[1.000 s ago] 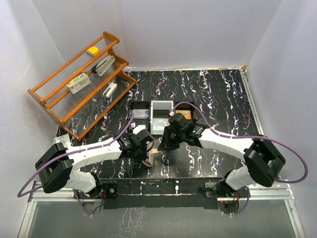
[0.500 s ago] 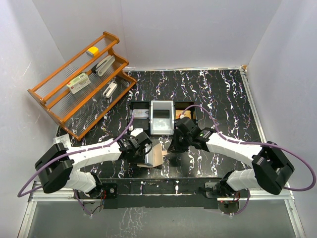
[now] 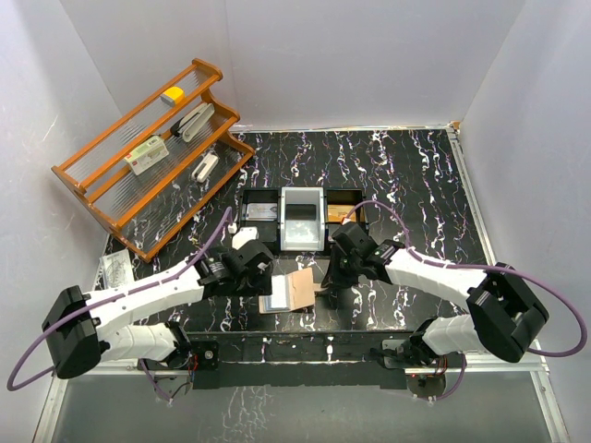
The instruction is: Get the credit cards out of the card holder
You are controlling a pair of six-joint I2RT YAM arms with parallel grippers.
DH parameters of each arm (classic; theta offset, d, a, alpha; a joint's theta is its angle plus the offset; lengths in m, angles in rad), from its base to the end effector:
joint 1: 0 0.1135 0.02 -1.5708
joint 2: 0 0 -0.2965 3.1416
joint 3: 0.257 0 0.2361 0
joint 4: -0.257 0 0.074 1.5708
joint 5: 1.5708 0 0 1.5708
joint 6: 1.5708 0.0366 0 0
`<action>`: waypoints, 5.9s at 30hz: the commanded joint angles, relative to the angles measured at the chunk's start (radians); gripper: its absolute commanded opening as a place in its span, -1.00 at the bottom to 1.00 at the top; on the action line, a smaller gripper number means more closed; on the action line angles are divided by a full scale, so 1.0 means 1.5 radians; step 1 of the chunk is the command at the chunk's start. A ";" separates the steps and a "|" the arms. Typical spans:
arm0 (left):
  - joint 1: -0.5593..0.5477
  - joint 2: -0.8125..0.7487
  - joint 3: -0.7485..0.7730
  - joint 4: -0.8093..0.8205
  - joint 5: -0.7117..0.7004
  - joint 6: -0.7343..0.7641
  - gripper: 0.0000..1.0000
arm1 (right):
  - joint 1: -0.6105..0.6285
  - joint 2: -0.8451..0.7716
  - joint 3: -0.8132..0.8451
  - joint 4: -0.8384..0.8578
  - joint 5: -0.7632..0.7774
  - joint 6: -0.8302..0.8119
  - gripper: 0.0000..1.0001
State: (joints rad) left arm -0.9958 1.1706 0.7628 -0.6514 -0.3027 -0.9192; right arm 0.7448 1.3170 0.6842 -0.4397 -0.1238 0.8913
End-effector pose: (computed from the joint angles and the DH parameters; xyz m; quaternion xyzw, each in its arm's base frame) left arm 0.1132 -0.1546 0.2561 -0.0015 0.9572 -0.1206 0.2632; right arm 0.1571 0.1510 0.2169 0.0556 0.9658 0.2206 0.1245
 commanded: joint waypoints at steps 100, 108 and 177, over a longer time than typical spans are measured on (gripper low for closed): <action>0.064 0.254 -0.058 0.533 0.594 0.039 0.23 | -0.001 0.125 0.051 0.248 -0.176 0.046 -0.66; 0.064 0.215 -0.055 0.491 0.557 0.058 0.24 | -0.001 0.141 0.030 0.203 -0.155 0.025 -0.68; 0.278 -0.214 -0.099 0.034 0.091 -0.031 0.97 | 0.236 0.344 0.363 -0.099 0.201 0.072 -0.05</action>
State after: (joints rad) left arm -0.5835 0.8665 0.6205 -0.6083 -0.1986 -0.9871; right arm 1.0920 1.8690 1.2797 -0.6529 0.1974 0.9771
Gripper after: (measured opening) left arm 0.985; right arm 0.505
